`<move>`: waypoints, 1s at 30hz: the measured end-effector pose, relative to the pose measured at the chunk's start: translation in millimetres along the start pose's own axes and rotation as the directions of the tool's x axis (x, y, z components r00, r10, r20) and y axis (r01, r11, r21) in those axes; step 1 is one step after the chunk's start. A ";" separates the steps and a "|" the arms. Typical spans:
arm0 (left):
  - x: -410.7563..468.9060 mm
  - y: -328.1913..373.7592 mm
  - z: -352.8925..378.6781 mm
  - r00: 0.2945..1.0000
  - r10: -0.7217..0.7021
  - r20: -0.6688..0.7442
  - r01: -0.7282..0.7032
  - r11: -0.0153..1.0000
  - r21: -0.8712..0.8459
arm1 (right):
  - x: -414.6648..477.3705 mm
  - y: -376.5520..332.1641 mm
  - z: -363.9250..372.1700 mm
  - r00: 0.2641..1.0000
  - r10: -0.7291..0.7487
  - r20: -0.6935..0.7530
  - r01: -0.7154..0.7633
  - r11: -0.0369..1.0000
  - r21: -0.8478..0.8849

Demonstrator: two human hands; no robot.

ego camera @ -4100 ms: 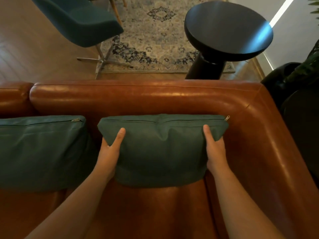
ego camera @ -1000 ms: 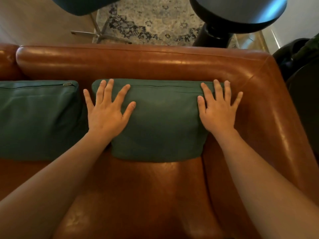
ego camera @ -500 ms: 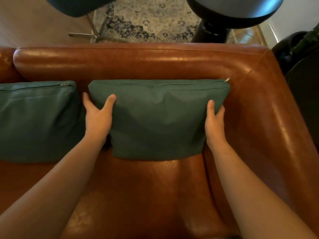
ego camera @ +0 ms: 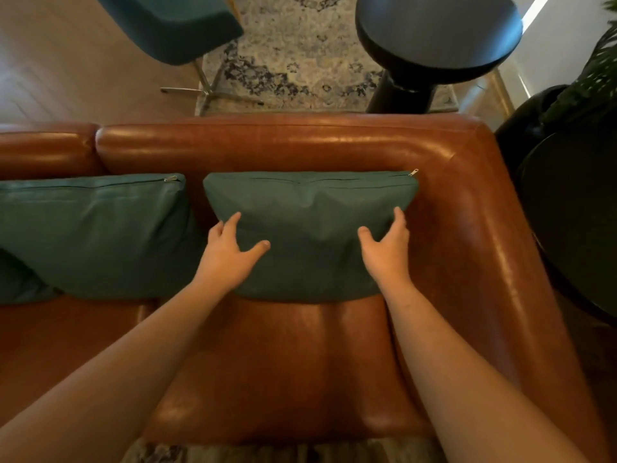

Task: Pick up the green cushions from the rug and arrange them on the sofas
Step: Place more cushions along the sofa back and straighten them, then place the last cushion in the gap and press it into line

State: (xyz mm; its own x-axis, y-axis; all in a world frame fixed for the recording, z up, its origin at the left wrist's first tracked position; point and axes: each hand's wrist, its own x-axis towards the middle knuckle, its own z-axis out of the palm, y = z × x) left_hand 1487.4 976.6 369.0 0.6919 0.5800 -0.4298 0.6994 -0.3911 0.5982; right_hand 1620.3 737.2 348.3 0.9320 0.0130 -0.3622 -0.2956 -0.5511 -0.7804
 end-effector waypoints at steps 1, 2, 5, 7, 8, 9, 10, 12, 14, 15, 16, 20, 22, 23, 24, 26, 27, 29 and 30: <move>-10.8 8.0 -2.8 1.000 0.002 -0.001 -0.002 1.000 0.025 | -10.3 -7.8 -1.6 0.998 0.001 0.057 0.000 1.000 -0.014; -20.9 15.9 -5.8 1.000 0.002 -0.008 -0.002 0.999 0.033 | -21.0 -15.0 -3.5 0.993 0.011 0.116 -0.007 0.999 -0.031; -50.5 33.3 -15.7 1.000 0.014 -0.026 -0.013 0.999 0.030 | -53.8 -36.8 -14.0 0.977 0.026 0.212 -0.010 0.997 -0.073; -69.8 41.6 -23.2 0.998 0.030 -0.052 -0.028 0.999 0.047 | -72.4 -51.3 -22.7 0.976 0.002 0.218 0.019 0.995 -0.098; -81.4 46.0 -28.0 0.997 0.040 -0.066 -0.036 0.997 0.064 | -81.9 -58.3 -28.3 0.977 -0.004 0.213 0.028 0.993 -0.110; -90.4 49.5 -32.2 0.996 0.050 -0.077 -0.043 0.996 0.082 | -88.6 -64.6 -31.4 0.978 -0.011 0.210 0.037 0.992 -0.123; -103.0 53.7 -38.2 0.995 0.062 -0.083 -0.054 0.994 0.096 | -99.1 -72.0 -37.6 0.979 -0.014 0.205 0.043 0.989 -0.139; -121.5 61.3 -50.5 0.990 0.103 -0.097 -0.090 0.987 0.131 | -116.4 -86.5 -46.9 0.981 -0.033 0.194 0.069 0.981 -0.180; -134.3 65.8 -62.0 0.981 0.160 -0.108 -0.137 0.971 0.193 | -131.5 -98.3 -53.3 0.981 -0.060 0.185 0.100 0.972 -0.215; -144.1 67.0 -69.1 0.977 0.185 -0.103 -0.158 0.962 0.224 | -144.9 -102.8 -58.5 0.981 -0.077 0.178 0.118 0.965 -0.234; -149.1 68.1 -73.3 0.975 0.199 -0.099 -0.169 0.954 0.245 | -154.3 -105.9 -61.5 0.980 -0.091 0.176 0.134 0.960 -0.247; -171.8 70.7 -86.1 0.959 0.271 -0.076 -0.239 0.926 0.291 | -195.6 -102.9 -71.3 0.976 -0.156 0.155 0.199 0.925 -0.325; -184.6 68.4 -90.6 0.945 0.322 -0.049 -0.292 0.903 0.316 | -217.4 -97.8 -74.9 0.975 -0.167 0.144 0.210 0.903 -0.376; -193.3 66.5 -91.9 0.938 0.346 -0.024 -0.320 0.890 0.324 | -230.3 -93.6 -76.3 0.978 -0.162 0.131 0.202 0.897 -0.394; -201.0 65.3 -91.2 0.932 0.363 -0.004 -0.341 0.881 0.329 | -240.2 -89.9 -77.3 0.981 -0.153 0.121 0.190 0.895 -0.404; -218.3 62.2 -90.5 0.912 0.408 0.038 -0.396 0.851 0.346 | -264.4 -83.9 -80.2 0.989 -0.121 0.082 0.144 0.903 -0.406; -226.4 60.5 -90.5 0.897 0.436 0.066 -0.430 0.830 0.354 | -276.1 -82.7 -82.5 0.993 -0.105 0.057 0.119 0.908 -0.402; -244.1 56.3 -90.6 0.858 0.496 0.135 -0.509 0.783 0.358 | -305.2 -78.5 -90.6 0.997 -0.079 -0.006 0.070 0.915 -0.398; -254.6 54.9 -90.5 0.835 0.524 0.168 -0.547 0.758 0.355 | -321.2 -74.6 -97.3 0.997 -0.071 -0.044 0.049 0.919 -0.391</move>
State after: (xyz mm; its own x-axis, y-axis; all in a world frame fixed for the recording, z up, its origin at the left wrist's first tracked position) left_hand 1333.4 872.2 572.5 0.9742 0.1596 -0.1593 0.2155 -0.8672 0.4489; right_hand 1363.4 692.9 572.4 0.9589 0.0158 -0.2832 -0.1445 -0.8321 -0.5355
